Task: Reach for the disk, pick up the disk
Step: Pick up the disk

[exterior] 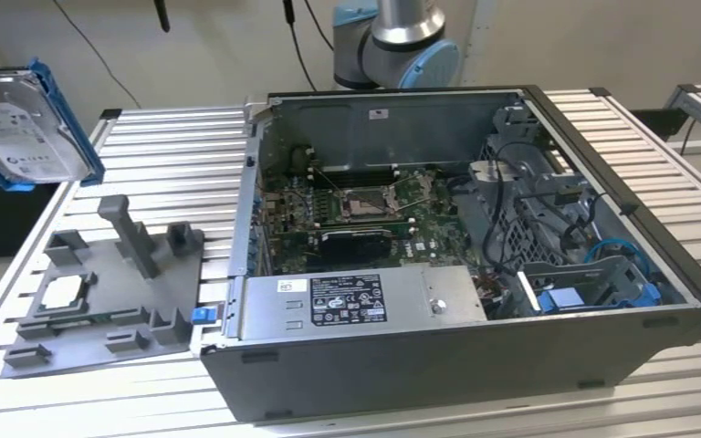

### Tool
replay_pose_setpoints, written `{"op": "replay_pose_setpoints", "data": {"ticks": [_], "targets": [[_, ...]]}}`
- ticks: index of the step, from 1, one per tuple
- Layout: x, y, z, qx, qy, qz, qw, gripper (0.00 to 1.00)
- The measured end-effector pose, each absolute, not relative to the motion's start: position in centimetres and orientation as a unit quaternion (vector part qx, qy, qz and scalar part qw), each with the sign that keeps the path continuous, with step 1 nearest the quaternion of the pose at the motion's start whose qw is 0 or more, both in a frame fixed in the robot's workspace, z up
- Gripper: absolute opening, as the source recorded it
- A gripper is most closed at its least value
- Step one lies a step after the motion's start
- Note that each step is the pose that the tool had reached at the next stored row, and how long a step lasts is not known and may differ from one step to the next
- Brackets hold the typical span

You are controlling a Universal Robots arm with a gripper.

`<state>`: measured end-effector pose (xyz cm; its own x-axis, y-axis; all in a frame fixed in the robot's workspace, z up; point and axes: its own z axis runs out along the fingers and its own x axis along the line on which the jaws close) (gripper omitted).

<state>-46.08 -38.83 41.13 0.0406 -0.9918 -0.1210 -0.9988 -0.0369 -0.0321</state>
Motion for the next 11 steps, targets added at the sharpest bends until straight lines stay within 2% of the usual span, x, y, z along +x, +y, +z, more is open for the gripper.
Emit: {"op": "replay_pose_setpoints", "data": {"ticks": [11], "targets": [[-46.1, -38.8, 43.3, -0.719, 0.692, 0.033, 0.054, 0.00]]}}
